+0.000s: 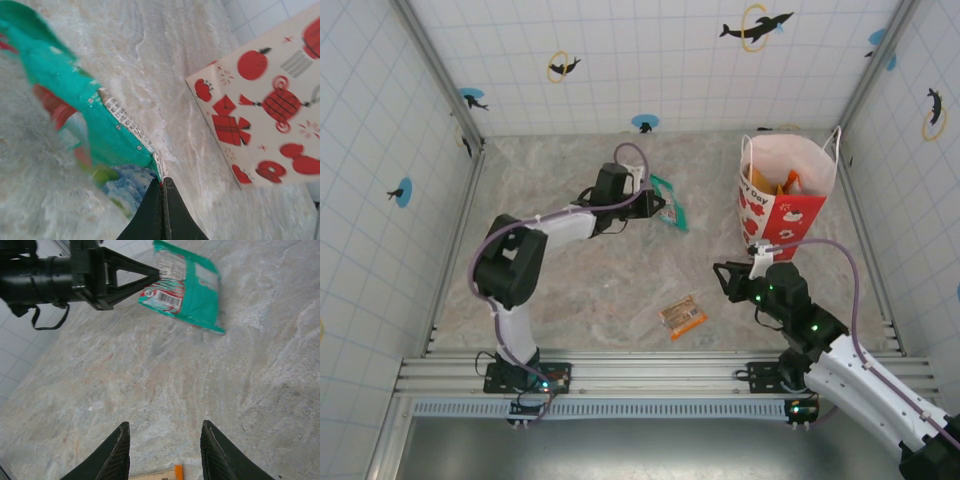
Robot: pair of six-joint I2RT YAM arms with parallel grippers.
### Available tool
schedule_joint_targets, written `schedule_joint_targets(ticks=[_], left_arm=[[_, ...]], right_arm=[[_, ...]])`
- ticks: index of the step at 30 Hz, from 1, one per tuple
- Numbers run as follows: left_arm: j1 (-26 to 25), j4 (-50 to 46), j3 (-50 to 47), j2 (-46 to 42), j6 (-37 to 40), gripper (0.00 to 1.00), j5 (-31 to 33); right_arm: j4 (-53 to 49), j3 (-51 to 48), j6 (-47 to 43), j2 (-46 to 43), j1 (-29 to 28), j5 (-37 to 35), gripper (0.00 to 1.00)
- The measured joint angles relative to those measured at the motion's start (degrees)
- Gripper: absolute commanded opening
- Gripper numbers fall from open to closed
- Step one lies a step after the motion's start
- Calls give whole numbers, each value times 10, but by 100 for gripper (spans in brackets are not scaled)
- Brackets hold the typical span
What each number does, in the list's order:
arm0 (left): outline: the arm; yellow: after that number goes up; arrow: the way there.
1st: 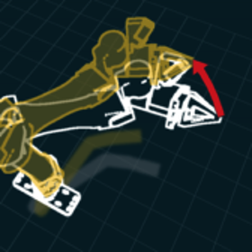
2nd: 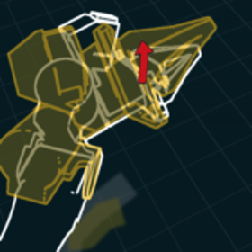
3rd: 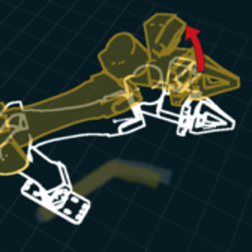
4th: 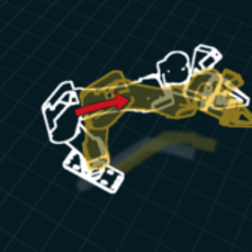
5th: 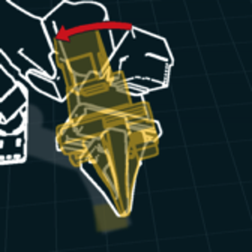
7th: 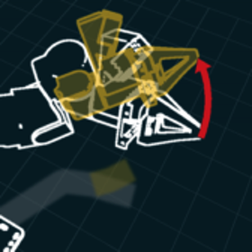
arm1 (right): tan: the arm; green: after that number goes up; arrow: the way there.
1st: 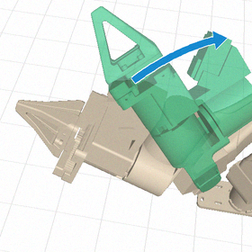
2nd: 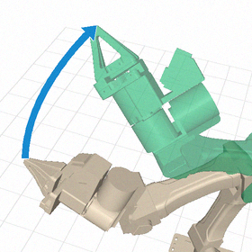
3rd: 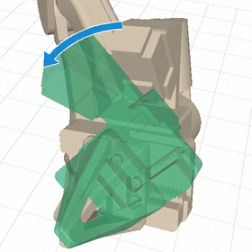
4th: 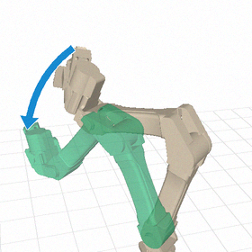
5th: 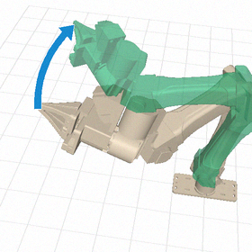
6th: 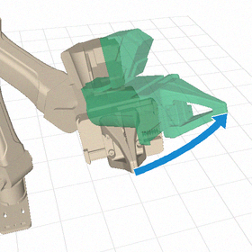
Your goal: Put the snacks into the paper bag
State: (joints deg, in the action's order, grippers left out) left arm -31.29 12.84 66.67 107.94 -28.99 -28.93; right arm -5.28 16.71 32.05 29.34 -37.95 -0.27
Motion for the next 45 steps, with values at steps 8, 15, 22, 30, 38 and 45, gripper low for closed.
schedule_joint_targets(ticks=[8, 15, 22, 30, 38, 45], left_arm=[[0, -1, -92, -113, 45, 0, -37], [0, -49, -104, -186, 131, 0, -74], [0, -156, -104, -254, 293, 0, -113], [-16, -306, -97, -293, 489, 0, -124], [-37, -386, -97, -322, 625, 0, -123], [-64, -447, -91, -320, 698, 0, -93]], right_arm=[[41, -4, 3, 18, -16, -1, 40], [67, -4, 1, 38, -27, -4, 41], [95, -4, -16, 53, -44, -10, 42], [111, -4, -48, 67, -60, -15, 44], [113, -3, -123, 85, -74, -9, 53], [111, 22, -223, 100, -78, 12, 63]])
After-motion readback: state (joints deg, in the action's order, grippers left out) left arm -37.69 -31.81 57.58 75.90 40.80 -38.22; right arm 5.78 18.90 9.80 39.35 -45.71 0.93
